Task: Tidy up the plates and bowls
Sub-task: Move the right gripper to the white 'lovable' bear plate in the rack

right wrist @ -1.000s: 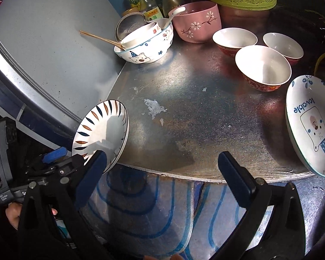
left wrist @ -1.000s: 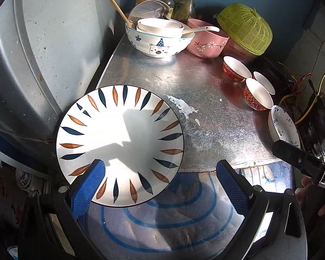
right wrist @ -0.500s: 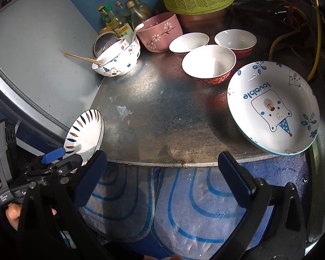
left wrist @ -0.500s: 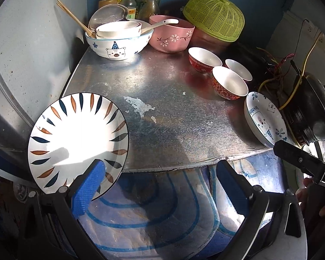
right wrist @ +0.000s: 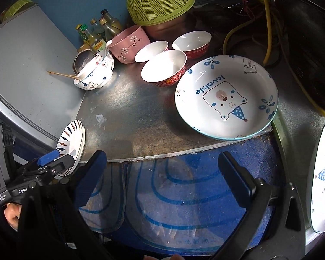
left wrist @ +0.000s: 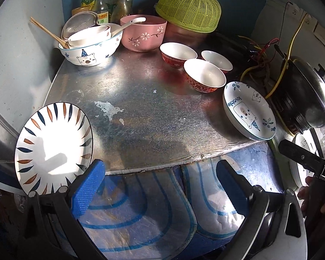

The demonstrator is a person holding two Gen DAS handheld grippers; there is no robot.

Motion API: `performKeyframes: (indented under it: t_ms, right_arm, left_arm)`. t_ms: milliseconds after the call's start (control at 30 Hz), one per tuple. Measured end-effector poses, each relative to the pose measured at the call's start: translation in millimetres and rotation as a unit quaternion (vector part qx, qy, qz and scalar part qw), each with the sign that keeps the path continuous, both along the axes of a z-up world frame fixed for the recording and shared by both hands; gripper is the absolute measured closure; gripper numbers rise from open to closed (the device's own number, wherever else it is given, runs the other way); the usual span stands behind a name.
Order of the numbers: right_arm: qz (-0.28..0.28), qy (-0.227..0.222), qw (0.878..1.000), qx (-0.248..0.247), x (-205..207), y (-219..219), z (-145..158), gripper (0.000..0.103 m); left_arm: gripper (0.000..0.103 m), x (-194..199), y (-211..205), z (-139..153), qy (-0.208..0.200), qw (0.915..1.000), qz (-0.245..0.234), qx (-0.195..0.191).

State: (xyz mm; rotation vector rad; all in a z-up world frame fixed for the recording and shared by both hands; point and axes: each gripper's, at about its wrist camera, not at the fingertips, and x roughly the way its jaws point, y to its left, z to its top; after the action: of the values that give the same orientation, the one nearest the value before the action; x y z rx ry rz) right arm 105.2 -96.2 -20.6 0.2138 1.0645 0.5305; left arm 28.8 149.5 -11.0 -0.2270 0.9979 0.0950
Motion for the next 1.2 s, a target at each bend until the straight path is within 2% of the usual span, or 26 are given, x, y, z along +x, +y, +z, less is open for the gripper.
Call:
performKeyframes:
  t_ms: [367,667,1000,1200]
  right_arm:
    - [-0.07,0.003,0.998,0.004,-5.9,-66.3,-0.5,0.0]
    - [-0.139,0.006,0.99,0.005,-16.4,-126.0,-0.4,0.0]
    - [-0.233,-0.001,0.972,0.0,-36.4,-206.8,-0.7,0.0]
    - [-0.274,-0.02,0.961,0.001,-42.6,-256.4,2.4,0.0]
  left_arm:
    - [0.0,21.3,-49.5,-0.5,0.007,0.9984,-0.055,0.003]
    - [0.0,40.6,-103.0,-5.8,0.018,0.9927,-0.119,-0.002]
    - [0.0,65.4,-181.6,-11.4,0.035,0.9773,-0.206,-0.035]
    - [0.0,76.9,-227.6,-15.2,0.04,0.9665,-0.25,-0.045]
